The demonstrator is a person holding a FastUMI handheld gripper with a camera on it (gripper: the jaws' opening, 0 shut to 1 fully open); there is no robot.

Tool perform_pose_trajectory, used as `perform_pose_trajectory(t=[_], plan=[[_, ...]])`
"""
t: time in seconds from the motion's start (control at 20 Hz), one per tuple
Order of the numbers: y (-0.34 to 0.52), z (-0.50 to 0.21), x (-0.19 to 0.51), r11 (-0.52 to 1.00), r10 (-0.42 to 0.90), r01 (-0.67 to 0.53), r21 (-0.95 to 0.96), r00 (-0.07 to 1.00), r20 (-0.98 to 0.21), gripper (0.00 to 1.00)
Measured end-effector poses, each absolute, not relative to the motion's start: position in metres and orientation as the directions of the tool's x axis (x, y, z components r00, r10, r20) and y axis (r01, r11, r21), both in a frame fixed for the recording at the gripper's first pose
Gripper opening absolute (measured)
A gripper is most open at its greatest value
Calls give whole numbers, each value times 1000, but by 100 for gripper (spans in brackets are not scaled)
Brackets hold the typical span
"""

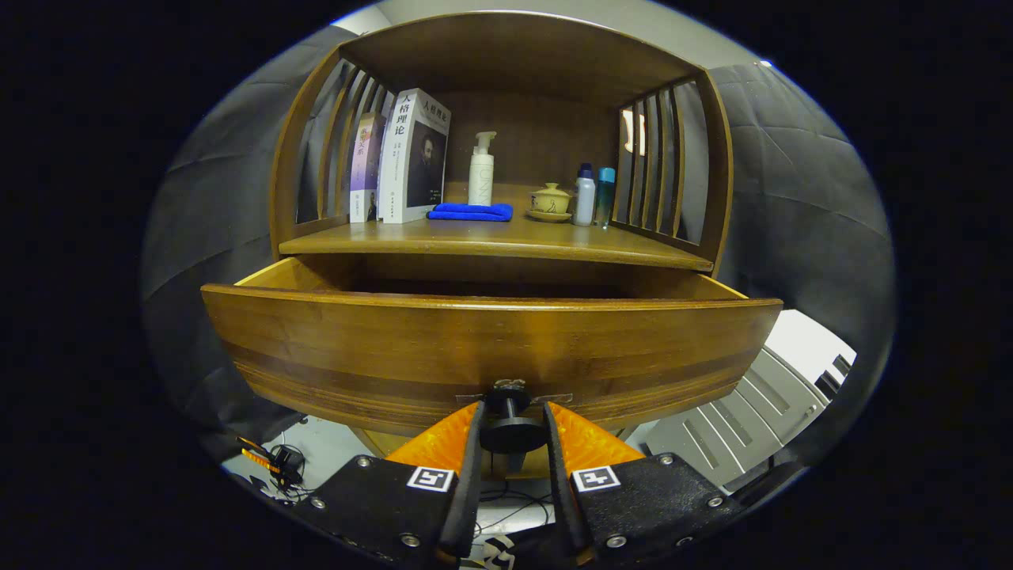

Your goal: Pull open the drawer, take out the items inside it, and place them on the countertop above the cabinet.

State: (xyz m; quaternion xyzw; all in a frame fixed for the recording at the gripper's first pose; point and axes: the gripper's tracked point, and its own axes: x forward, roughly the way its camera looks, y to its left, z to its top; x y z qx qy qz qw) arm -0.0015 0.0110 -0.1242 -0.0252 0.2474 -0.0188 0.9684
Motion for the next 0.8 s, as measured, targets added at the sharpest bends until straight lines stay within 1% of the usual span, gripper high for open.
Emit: perform_pose_trajectory(t=[0.35, 0.55, 0.65, 0.8], plan=[[8, -118, -31, 997, -43, 8, -75, 878, -476, 41], [8, -121, -39, 996, -47, 6, -84, 870, -492, 41], [7, -124, -56, 996, -47, 0, -93, 863, -504, 41], [7, -122, -67, 997, -47, 8, -82, 870, -491, 40]])
